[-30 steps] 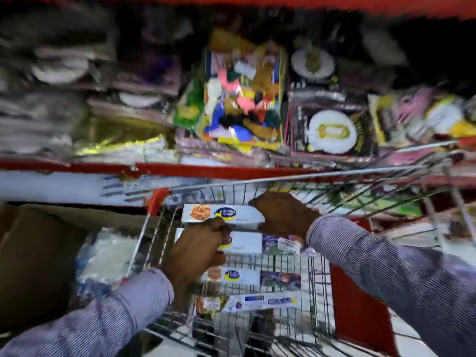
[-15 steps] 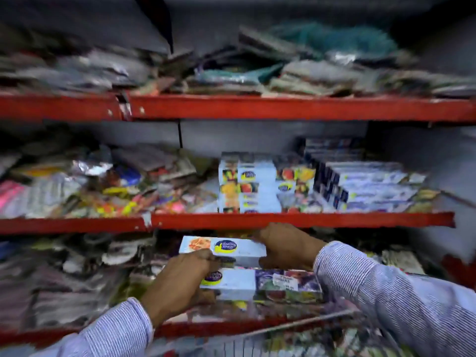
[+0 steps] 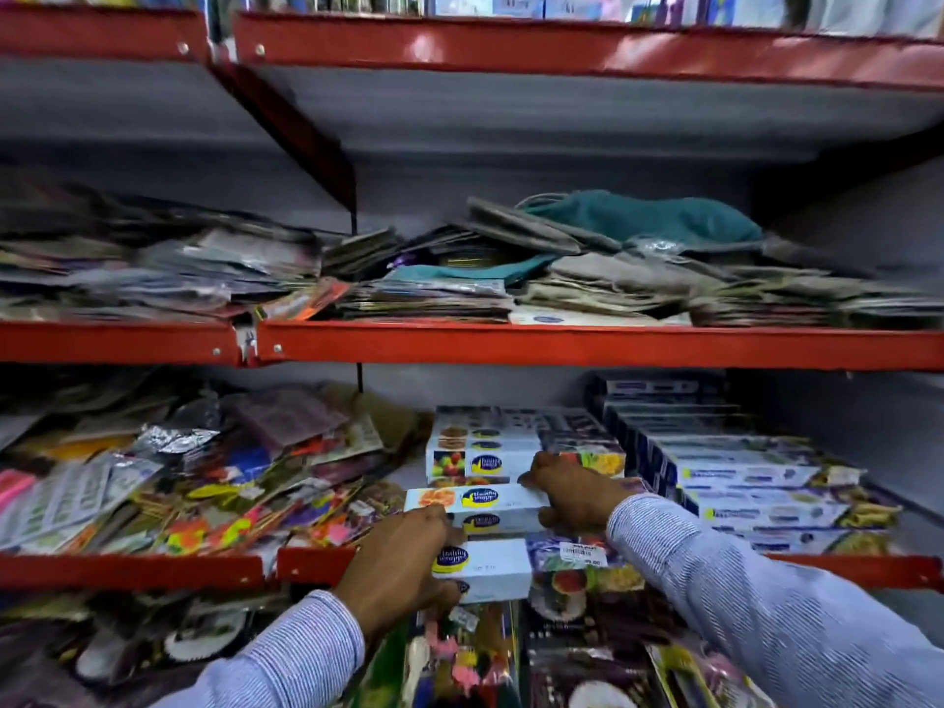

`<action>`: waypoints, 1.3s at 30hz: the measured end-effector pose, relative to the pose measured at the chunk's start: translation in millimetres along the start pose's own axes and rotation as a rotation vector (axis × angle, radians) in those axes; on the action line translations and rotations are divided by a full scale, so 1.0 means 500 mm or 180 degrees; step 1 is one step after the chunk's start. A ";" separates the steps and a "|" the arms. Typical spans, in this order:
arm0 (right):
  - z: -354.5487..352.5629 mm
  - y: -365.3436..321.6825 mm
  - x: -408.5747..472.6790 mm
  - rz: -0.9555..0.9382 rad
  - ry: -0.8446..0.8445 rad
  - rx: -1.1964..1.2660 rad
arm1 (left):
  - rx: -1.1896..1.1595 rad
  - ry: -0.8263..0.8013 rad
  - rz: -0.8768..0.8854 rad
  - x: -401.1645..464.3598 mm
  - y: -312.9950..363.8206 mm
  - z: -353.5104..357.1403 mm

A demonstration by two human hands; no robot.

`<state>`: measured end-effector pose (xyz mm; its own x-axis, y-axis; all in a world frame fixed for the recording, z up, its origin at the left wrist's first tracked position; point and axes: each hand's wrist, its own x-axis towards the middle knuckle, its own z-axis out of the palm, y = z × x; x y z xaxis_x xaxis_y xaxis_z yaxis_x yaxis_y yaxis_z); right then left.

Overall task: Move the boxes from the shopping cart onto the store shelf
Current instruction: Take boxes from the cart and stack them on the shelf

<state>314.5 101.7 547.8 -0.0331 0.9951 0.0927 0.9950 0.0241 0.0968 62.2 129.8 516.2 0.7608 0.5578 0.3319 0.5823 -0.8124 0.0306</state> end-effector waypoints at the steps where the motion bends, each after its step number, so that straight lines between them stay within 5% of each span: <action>1: 0.011 0.012 0.017 0.0015 0.0005 0.0000 | 0.0029 -0.0023 -0.0027 0.013 0.000 0.006; 11: 0.092 0.069 0.110 0.0174 -0.0049 0.0373 | 0.0021 -0.0146 -0.0135 0.080 -0.015 0.060; 23: 0.075 0.061 0.101 0.0273 0.0417 -0.0090 | 0.0104 -0.0195 -0.0076 0.124 -0.028 0.069; 39: 0.084 0.115 0.065 0.0148 0.0637 0.1050 | -0.0349 0.0046 -0.0259 0.210 -0.032 0.108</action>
<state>374.5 139.5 514.9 0.0274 0.9584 0.2842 0.9717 0.0413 -0.2328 148.1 210.5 499.8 0.7076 0.6208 0.3376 0.6065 -0.7787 0.1605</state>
